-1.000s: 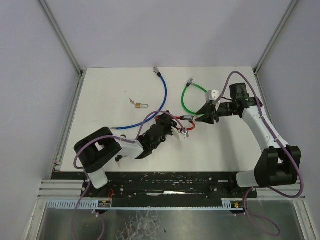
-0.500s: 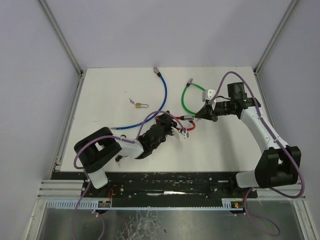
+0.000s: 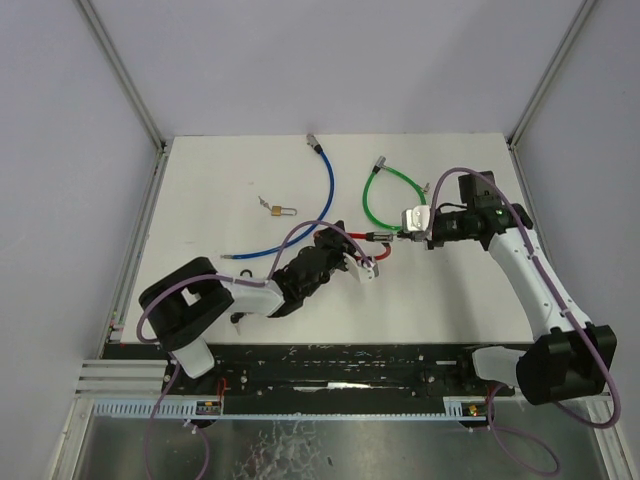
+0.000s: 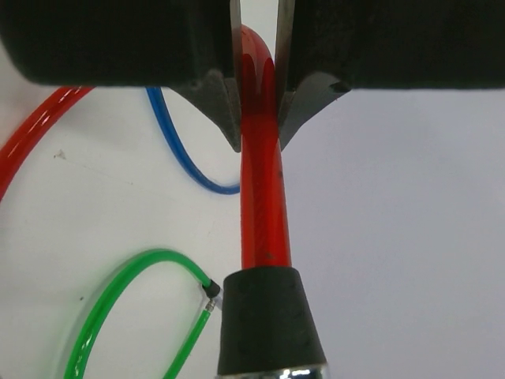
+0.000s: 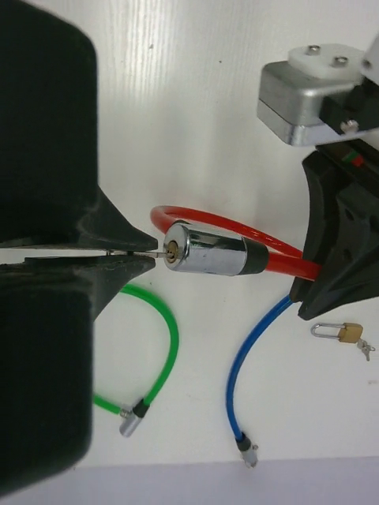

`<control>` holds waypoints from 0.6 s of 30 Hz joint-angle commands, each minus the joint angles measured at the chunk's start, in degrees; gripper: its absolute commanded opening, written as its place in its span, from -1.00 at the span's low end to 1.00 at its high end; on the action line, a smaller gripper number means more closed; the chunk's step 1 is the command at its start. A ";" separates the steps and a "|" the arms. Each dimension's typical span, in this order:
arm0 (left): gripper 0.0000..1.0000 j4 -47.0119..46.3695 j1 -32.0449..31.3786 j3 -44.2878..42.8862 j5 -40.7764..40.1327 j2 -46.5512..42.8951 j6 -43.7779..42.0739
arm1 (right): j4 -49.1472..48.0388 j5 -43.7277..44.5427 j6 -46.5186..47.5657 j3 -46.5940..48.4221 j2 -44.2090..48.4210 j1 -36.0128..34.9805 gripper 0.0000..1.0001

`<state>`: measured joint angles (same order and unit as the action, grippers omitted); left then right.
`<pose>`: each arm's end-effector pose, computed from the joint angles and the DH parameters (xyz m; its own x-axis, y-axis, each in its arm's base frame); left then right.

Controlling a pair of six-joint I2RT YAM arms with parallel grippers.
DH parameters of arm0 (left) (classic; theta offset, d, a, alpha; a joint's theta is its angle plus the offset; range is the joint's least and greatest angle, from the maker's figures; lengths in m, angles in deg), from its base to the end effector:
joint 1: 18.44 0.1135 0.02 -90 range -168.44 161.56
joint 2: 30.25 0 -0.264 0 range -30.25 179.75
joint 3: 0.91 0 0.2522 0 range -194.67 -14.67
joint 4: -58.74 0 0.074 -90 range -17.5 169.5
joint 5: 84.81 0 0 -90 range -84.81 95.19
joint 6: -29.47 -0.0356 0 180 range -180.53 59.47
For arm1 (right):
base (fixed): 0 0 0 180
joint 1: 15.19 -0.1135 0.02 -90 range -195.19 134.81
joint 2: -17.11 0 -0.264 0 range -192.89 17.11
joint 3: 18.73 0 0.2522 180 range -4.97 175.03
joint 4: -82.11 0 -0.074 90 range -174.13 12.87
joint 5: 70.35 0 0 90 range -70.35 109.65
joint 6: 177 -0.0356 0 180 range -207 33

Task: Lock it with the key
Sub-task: Lock the lock.

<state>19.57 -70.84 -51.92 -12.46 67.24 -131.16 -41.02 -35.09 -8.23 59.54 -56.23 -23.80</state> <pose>0.2130 -0.2589 0.1786 0.5134 0.8067 -0.2926 0.2628 0.1768 0.9485 0.2467 0.0667 0.3136 0.4213 -0.5089 -0.7507 -0.8773 -0.0191 -0.4795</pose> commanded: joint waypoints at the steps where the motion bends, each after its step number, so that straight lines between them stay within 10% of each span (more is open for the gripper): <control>1: -1.00 6.96 2.49 1.01 -1.86 -2.05 2.38 | 6.28 4.86 13.27 0.62 4.74 0.73 -1.00; 18: -1.00 18.71 4.61 0.91 10.26 -13.09 13.73 | 14.44 -2.88 -0.33 13.70 -0.33 6.23 -1.00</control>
<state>29.10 -68.98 -52.08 -0.17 55.09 -121.00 -28.45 -38.66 -6.84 71.26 -57.46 -20.87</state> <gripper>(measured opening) 0.126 0.021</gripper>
